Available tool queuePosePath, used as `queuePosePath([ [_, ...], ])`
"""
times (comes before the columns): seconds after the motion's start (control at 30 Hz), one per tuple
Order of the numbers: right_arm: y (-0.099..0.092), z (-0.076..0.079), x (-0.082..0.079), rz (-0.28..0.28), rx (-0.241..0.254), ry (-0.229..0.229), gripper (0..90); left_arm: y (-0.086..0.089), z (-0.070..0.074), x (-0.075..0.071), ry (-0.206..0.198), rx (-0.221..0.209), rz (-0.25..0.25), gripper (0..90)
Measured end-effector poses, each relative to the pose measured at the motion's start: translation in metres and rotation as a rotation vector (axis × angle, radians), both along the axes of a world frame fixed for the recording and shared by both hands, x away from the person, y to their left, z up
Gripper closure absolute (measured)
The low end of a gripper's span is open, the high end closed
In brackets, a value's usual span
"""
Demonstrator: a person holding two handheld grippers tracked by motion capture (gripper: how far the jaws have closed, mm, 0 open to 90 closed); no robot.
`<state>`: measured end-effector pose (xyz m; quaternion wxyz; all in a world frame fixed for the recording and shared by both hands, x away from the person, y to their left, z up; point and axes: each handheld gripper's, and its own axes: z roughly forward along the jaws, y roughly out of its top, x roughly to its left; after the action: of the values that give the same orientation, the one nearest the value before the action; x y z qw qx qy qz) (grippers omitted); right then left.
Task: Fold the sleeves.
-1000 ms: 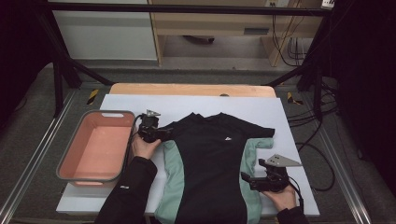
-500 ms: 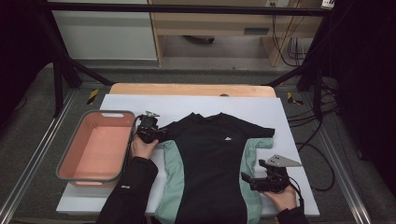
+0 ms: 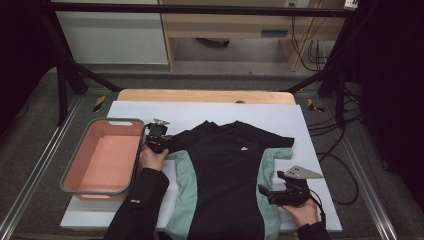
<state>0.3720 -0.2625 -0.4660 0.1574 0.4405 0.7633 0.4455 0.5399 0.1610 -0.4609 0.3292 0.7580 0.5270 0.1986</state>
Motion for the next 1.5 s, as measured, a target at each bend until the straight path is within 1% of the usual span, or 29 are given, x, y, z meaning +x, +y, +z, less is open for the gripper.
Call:
queuePosePath([
  [0.07,0.0,0.0,0.0,0.001,-0.002,-0.002,7.9,-0.001,0.008,-0.004,-0.035,-0.015,-0.008,88.7],
  [0.17,0.0,0.0,0.0,0.001,-0.001,0.0,7.9,-0.001,0.019,-0.009,-0.069,-0.051,-0.025,88.9],
  [0.23,0.0,0.0,0.0,0.002,0.0,0.001,8.0,-0.003,0.025,-0.011,-0.083,-0.068,-0.042,89.0],
  [0.37,0.0,0.0,0.0,0.002,-0.001,-0.001,8.0,-0.013,0.036,-0.015,-0.099,-0.086,-0.084,89.1],
  [0.47,0.0,0.0,0.0,0.002,-0.001,-0.001,8.0,-0.024,0.041,-0.017,-0.098,-0.109,-0.117,89.1],
  [0.53,0.0,0.0,0.0,0.002,-0.001,0.001,8.1,-0.034,0.043,-0.019,-0.102,-0.099,-0.142,89.2],
  [0.63,0.0,0.001,0.0,0.004,-0.003,0.0,8.1,-0.05,0.045,-0.021,-0.1,-0.086,-0.177,89.2],
  [0.7,0.0,0.001,0.0,0.003,-0.001,-0.002,8.1,-0.059,0.045,-0.021,-0.097,-0.079,-0.188,89.2],
  [0.8,0.0,0.001,0.0,0.006,-0.002,-0.004,8.1,-0.071,0.042,-0.021,-0.08,-0.077,-0.209,89.2],
  [0.9,0.0,0.001,0.0,0.008,-0.003,-0.006,8.1,-0.084,0.036,-0.021,-0.061,-0.07,-0.226,89.2],
  [0.97,0.0,0.001,-0.001,0.008,0.0,-0.005,8.1,-0.09,0.03,-0.02,-0.039,-0.087,-0.233,89.2],
  [1.03,0.0,0.001,-0.001,0.009,-0.001,-0.005,8.1,-0.096,0.025,-0.02,-0.024,-0.085,-0.242,89.2],
  [1.13,0.0,0.001,-0.001,0.009,0.0,-0.004,8.1,-0.102,0.016,-0.019,0.001,-0.079,-0.251,89.0],
  [1.2,0.001,0.002,-0.001,0.009,0.001,-0.005,8.1,-0.103,0.012,-0.018,0.016,-0.082,-0.257,88.8],
  [1.23,0.001,0.002,-0.001,0.01,0.0,-0.004,8.1,-0.103,0.009,-0.017,0.029,-0.086,-0.268,88.7],
  [1.3,0.001,0.001,-0.001,0.011,-0.001,-0.002,8.1,-0.103,0.006,-0.015,0.043,-0.079,-0.271,88.4],
  [1.4,0.001,0.001,-0.001,0.012,0.0,0.001,8.1,-0.101,0.005,-0.014,0.045,-0.08,-0.283,86.6],
  [1.43,0.001,0.001,-0.001,0.012,0.001,0.0,8.1,-0.1,0.007,-0.015,0.044,-0.088,-0.291,84.9],
  [1.5,0.001,0.001,-0.001,0.012,0.001,0.001,8.1,-0.097,0.012,-0.017,0.027,-0.092,-0.306,77.5],
])
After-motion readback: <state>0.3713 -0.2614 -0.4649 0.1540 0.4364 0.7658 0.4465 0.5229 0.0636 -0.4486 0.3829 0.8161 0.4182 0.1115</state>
